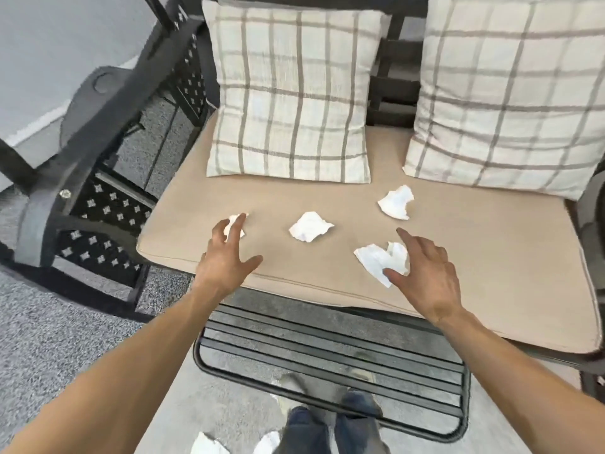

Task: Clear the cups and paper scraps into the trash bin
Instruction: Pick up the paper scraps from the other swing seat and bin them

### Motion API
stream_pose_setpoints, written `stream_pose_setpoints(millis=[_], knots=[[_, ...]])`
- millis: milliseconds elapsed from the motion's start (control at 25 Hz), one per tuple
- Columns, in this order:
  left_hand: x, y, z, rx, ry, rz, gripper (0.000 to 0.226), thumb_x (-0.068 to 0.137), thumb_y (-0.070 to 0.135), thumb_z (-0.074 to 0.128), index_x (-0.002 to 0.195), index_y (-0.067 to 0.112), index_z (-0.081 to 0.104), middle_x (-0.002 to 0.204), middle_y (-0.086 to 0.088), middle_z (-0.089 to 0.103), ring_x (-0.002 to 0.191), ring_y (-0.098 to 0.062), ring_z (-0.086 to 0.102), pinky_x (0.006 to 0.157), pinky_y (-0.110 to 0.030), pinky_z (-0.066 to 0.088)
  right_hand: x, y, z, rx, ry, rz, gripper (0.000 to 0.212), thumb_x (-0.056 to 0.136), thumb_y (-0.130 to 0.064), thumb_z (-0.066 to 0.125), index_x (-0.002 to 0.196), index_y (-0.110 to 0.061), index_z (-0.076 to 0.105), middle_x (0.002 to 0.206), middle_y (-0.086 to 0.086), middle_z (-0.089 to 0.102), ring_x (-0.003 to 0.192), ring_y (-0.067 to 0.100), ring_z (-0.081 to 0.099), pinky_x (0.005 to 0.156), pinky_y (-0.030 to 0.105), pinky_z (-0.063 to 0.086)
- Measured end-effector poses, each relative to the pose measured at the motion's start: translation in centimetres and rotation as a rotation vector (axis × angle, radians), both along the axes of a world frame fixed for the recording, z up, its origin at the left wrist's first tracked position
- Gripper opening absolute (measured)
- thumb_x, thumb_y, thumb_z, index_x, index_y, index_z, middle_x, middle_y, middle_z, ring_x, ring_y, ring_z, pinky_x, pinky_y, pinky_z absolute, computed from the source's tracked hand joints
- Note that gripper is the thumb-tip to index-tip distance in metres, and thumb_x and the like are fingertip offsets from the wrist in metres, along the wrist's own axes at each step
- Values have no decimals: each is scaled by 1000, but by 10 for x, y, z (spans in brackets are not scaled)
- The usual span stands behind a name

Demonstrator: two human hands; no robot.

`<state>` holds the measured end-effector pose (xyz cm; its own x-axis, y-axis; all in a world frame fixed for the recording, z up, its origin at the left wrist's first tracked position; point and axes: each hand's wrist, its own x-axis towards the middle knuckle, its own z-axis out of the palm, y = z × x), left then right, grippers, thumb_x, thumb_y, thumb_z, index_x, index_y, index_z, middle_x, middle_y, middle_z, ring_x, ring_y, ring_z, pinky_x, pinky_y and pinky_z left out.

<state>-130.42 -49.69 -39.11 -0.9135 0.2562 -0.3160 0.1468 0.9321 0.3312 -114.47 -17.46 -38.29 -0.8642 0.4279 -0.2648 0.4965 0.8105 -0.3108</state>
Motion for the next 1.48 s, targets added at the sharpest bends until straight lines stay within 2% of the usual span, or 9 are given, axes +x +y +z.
stream_pose_setpoints(millis=[240,520,640,800,920,1160,1280,1360,1480], knots=[[-44,9,-58,-109,-57,58,89,79,43,71,147,43,12,154,-8,11,131,-36,35,95,-57,46,-17,-8,-60,158,-72,146,66,83,-48,64,142,-34,37,142,-1,41,122,29,37,90,44,39],[-59,8,-82,-65,-42,20,38,89,19,56,127,22,54,127,-12,44,109,-36,54,91,-46,48,-22,-13,-75,288,-58,221,23,88,-18,58,108,-23,68,107,1,64,104,30,48,81,40,36],[-58,10,-76,-23,-49,14,27,88,9,55,114,15,62,118,-13,51,100,-35,61,88,-44,50,-25,-16,-63,125,97,161,18,89,-22,59,104,-19,68,96,2,65,94,29,53,77,40,38],[-59,32,-52,81,-1,15,22,90,9,53,106,12,67,109,-14,53,84,-36,60,82,-37,48,-36,0,-40,-363,261,-243,14,90,-29,51,103,-27,56,78,-2,63,71,18,55,61,32,41],[-61,63,-39,192,-5,-44,18,92,10,50,98,16,66,101,-4,48,70,-21,53,73,-30,42,-45,26,-33,-417,273,-356,19,94,-25,41,107,-32,54,69,2,61,68,20,57,57,29,41],[-51,122,-62,240,-51,-171,20,97,14,44,107,14,62,122,-4,46,97,-25,56,80,-35,47,-37,51,-64,-16,21,-75,32,97,-42,37,124,-30,51,103,2,50,86,33,59,69,36,43],[-39,132,-86,65,-74,-248,33,96,40,47,123,22,53,137,-1,39,122,-27,40,93,-39,37,-29,49,-81,-19,-29,-12,51,86,-60,51,127,-30,44,112,-1,40,94,25,54,72,34,43],[-34,133,-96,-60,-23,-344,54,89,60,48,133,30,44,143,2,34,126,-28,34,97,-44,31,-27,50,-90,-45,-1,-10,58,80,-61,59,126,-30,43,115,-3,37,100,23,50,73,34,44],[-32,133,-103,-171,108,-436,54,91,58,45,139,33,38,139,-4,37,115,-31,40,92,-45,35,-28,53,-98,-26,24,0,50,83,-57,59,121,-26,47,117,-2,39,102,23,50,71,35,45]])
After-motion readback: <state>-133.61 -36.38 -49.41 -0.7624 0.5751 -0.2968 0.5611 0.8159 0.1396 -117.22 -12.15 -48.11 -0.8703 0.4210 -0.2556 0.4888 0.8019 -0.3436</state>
